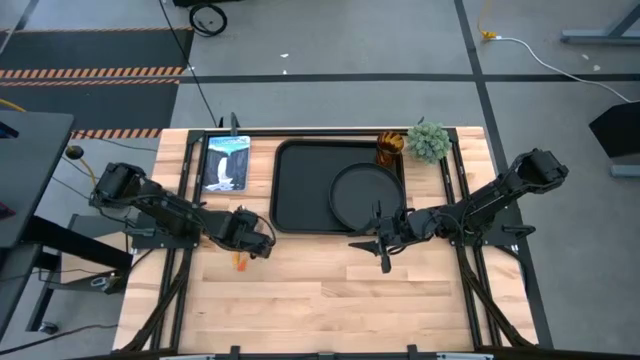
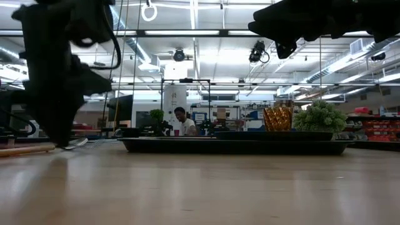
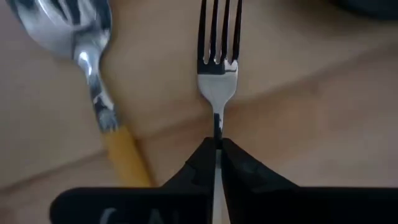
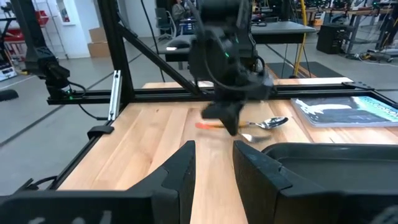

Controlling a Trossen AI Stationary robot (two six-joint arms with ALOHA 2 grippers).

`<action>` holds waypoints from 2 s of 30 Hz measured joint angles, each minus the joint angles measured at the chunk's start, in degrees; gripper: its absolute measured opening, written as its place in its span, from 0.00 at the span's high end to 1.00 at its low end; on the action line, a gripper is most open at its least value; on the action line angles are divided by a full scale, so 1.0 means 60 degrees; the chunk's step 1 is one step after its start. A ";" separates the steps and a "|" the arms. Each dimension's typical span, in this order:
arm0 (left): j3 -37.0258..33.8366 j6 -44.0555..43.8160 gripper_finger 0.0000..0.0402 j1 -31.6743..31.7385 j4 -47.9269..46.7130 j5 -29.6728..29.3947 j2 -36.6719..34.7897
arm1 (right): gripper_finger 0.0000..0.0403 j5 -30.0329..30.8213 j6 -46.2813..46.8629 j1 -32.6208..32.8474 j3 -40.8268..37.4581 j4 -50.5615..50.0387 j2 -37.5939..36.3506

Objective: Pick and place plate/cup/fork/spoon on tray
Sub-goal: Put the orange fork on the black tray to the left of the black plate, then put the yellow spoon on the black tray to the left of the orange fork

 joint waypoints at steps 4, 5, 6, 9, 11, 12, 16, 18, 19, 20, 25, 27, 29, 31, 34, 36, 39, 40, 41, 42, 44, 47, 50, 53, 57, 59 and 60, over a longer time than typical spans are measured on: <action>0.0625 -0.0001 0.96 0.0032 -0.1211 -0.0581 -0.0420 | 0.72 0.0000 0.0000 0.0000 0.0000 -0.0025 0.0000; 0.0835 0.0026 0.96 0.0078 -0.1454 -0.0877 -0.0439 | 0.72 0.0000 0.0000 0.0000 0.0000 -0.0013 0.0000; 0.1100 0.0116 0.96 0.0155 -0.1669 -0.1139 -0.0439 | 0.72 0.0002 0.0000 0.0000 0.0000 0.0005 -0.0001; 0.1909 0.0715 0.96 0.0540 -0.2007 -0.1812 -0.0386 | 0.72 0.0004 0.0000 -0.0015 0.0000 0.0083 0.0000; 0.2350 0.1340 0.96 0.0920 -0.1789 -0.2288 -0.0157 | 0.72 0.0162 0.0000 -0.0022 0.0000 0.0115 0.0000; 0.2573 0.1688 0.96 0.1129 -0.1735 -0.2448 -0.0027 | 0.72 0.0249 0.0000 -0.0022 0.0000 0.0147 0.0000; 0.3340 0.3034 0.96 0.1982 -0.0798 -0.2870 0.0754 | 0.72 0.0302 0.0000 -0.0022 0.0000 0.0228 0.0000; 0.3642 0.3598 0.96 0.2391 -0.0184 -0.2925 0.1293 | 0.72 0.0311 -0.0001 -0.0022 0.0000 0.0248 0.0000; 0.3809 0.3843 0.96 0.2594 0.0118 -0.2944 0.1573 | 0.72 0.0315 -0.0001 -0.0022 0.0000 0.0248 0.0000; 0.3991 0.4057 0.96 0.2797 0.0347 -0.2949 0.1856 | 0.72 0.0321 -0.0004 -0.0022 0.0000 0.0248 0.0000; 0.4886 0.4262 0.96 0.3722 0.0613 -0.2576 0.3326 | 0.72 0.0321 -0.0004 -0.0022 0.0000 0.0245 0.0000; 0.5128 0.4092 0.96 0.4007 0.0685 -0.2327 0.3813 | 0.72 0.0276 -0.0004 -0.0022 0.0000 0.0245 0.0000; 0.5347 0.4073 0.96 0.4204 0.0734 -0.2098 0.4253 | 0.72 0.0237 -0.0004 -0.0007 0.0000 0.0242 0.0000; 0.5499 0.3994 0.96 0.4337 0.0792 -0.1956 0.4534 | 0.72 0.0219 -0.0004 -0.0004 0.0000 0.0234 0.0000; 0.5587 0.3688 0.96 0.4419 0.0950 -0.1862 0.4725 | 0.72 0.0168 -0.0004 -0.0004 0.0000 0.0237 0.0000; 0.5594 0.3514 0.96 0.4450 0.0996 -0.1826 0.4800 | 0.72 0.0143 -0.0004 0.0000 0.0000 0.0234 0.0000; 0.5594 0.3238 0.95 0.4450 0.0913 -0.1801 0.4821 | 0.72 0.0133 -0.0004 0.0011 0.0000 0.0237 0.0000; 0.5594 0.3107 0.95 0.4450 0.0937 -0.1804 0.4821 | 0.72 0.0126 -0.0004 0.0016 0.0000 0.0235 0.0000; 0.5594 0.3020 0.95 0.4450 0.0894 -0.1803 0.4821 | 0.72 0.0087 -0.0004 0.0018 0.0000 0.0245 0.0000; 0.5594 0.2926 0.95 0.4450 0.0874 -0.1796 0.4821 | 0.72 0.0041 -0.0004 0.0016 0.0000 0.0259 0.0000; 0.5594 0.2777 0.95 0.4450 0.0895 -0.1764 0.4821 | 0.72 -0.0071 -0.0004 0.0018 0.0000 0.0256 0.0000; 0.5594 0.2589 0.95 0.4450 0.0885 -0.1756 0.4821 | 0.72 -0.0251 0.0029 0.0018 0.0000 0.0256 0.0000; 0.5595 0.2558 0.95 0.4450 0.0888 -0.1756 0.4821 | 0.72 -0.0347 0.0029 0.0018 0.0000 0.0250 0.0000; 0.5594 0.2561 0.91 0.4446 0.0884 -0.1756 0.4821 | 0.72 -0.0368 0.0022 0.0018 0.0000 0.0245 0.0000; 0.5594 0.2563 0.84 0.4443 0.0877 -0.1756 0.4821 | 0.72 -0.0368 0.0015 0.0018 0.0000 0.0245 0.0000; 0.5594 0.2576 0.81 0.4443 0.0874 -0.1756 0.4821 | 0.72 -0.0368 0.0007 0.0018 0.0000 0.0245 0.0000; 0.5594 0.2592 0.79 0.4443 0.0849 -0.1756 0.4821 | 0.72 -0.0368 0.0004 0.0018 0.0000 0.0245 0.0000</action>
